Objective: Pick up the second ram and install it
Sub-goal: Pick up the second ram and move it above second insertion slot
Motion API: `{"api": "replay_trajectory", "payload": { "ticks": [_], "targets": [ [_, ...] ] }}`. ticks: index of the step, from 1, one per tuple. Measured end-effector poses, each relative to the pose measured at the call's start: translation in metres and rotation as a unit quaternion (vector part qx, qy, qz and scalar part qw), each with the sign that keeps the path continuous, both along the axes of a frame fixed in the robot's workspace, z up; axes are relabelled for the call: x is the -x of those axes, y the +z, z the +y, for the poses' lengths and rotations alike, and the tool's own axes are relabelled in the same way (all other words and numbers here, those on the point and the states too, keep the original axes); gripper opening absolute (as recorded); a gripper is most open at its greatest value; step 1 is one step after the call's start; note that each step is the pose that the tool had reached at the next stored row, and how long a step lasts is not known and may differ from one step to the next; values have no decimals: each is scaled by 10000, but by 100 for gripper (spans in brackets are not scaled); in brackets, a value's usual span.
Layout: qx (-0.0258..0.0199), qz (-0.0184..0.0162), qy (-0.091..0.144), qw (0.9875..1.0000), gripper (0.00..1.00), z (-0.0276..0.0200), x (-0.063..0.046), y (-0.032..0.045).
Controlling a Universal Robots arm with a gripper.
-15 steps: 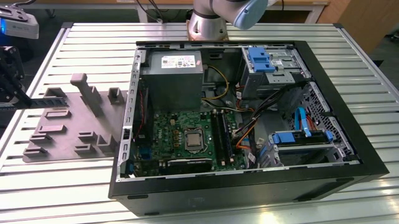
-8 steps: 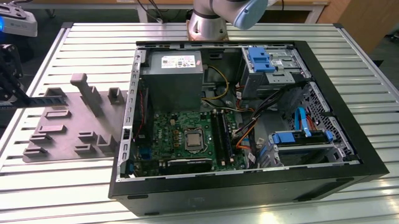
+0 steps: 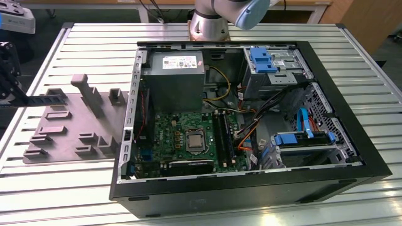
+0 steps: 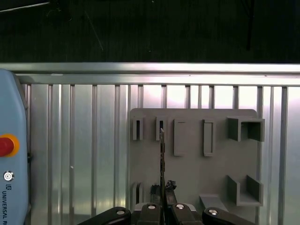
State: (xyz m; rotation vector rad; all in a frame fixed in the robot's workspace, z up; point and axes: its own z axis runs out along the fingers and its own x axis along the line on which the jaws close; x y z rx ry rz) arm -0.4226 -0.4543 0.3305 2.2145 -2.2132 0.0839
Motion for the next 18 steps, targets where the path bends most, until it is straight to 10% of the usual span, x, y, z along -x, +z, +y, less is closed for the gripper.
{"api": "replay_trajectory", "payload": {
  "ticks": [18],
  "targets": [
    [0,-1,0,10000,14,0,0,62]
  ]
}}
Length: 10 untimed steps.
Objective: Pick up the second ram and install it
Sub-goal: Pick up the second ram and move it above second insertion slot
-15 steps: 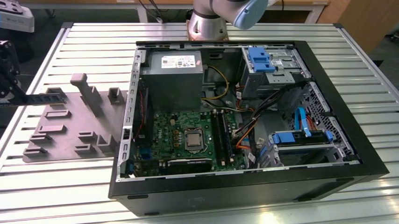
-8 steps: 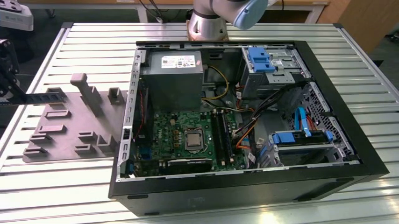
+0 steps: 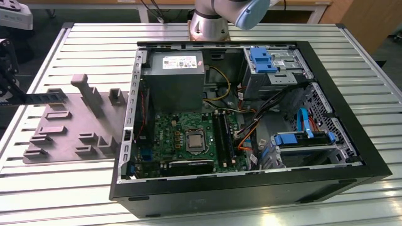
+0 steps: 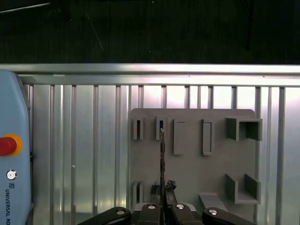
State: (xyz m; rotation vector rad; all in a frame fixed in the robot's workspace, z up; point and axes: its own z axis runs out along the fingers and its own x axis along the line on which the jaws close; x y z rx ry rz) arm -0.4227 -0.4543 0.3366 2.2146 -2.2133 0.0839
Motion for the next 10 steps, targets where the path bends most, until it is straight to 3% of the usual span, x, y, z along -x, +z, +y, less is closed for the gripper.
{"api": "replay_trajectory", "payload": {
  "ticks": [10],
  "targets": [
    [0,0,0,10000,14,0,0,44]
  ]
}}
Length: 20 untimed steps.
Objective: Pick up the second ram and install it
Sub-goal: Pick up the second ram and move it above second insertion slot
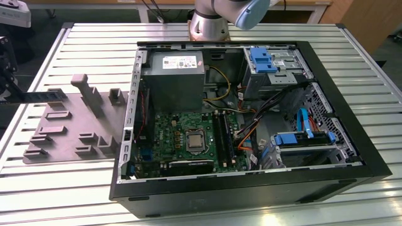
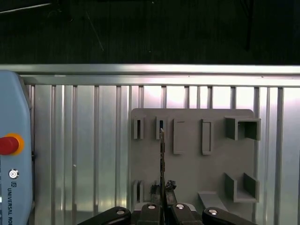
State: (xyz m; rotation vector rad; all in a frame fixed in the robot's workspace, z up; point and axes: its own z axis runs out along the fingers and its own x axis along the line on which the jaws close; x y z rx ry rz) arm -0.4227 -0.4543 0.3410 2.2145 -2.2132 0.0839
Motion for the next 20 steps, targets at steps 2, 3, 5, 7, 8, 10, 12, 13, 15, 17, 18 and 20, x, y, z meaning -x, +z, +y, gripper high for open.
{"api": "replay_trajectory", "payload": {
  "ticks": [2,3,5,7,8,10,12,13,15,17,18,20],
  "targets": [
    [0,0,0,10000,14,0,0,13],
    [0,0,0,10000,14,0,0,19],
    [0,1,0,10000,14,0,0,36],
    [0,0,0,10000,14,0,0,50],
    [0,0,0,10000,14,0,0,55],
    [0,0,0,10000,14,0,0,66],
    [0,0,0,10000,14,0,0,79],
    [0,0,0,10000,14,0,0,85],
    [0,0,0,10000,14,0,0,98],
    [0,0,0,10000,14,0,0,111],
    [0,0,0,10000,14,0,0,116],
    [0,0,0,10000,14,0,0,125]
  ]
}}
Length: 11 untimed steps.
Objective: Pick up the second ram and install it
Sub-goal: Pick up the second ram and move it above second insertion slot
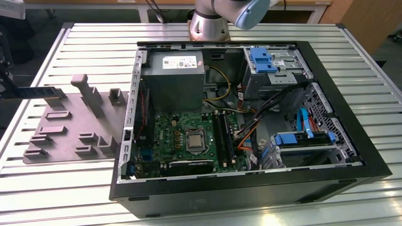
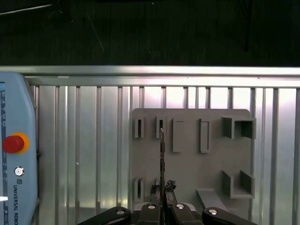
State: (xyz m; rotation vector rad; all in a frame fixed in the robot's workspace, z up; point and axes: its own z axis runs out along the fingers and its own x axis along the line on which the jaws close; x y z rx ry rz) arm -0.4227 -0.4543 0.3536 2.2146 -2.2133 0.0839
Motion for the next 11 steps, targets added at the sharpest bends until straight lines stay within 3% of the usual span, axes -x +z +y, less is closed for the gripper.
{"api": "replay_trajectory", "payload": {
  "ticks": [11],
  "targets": [
    [0,1,0,10000,14,0,0,58]
  ]
}}
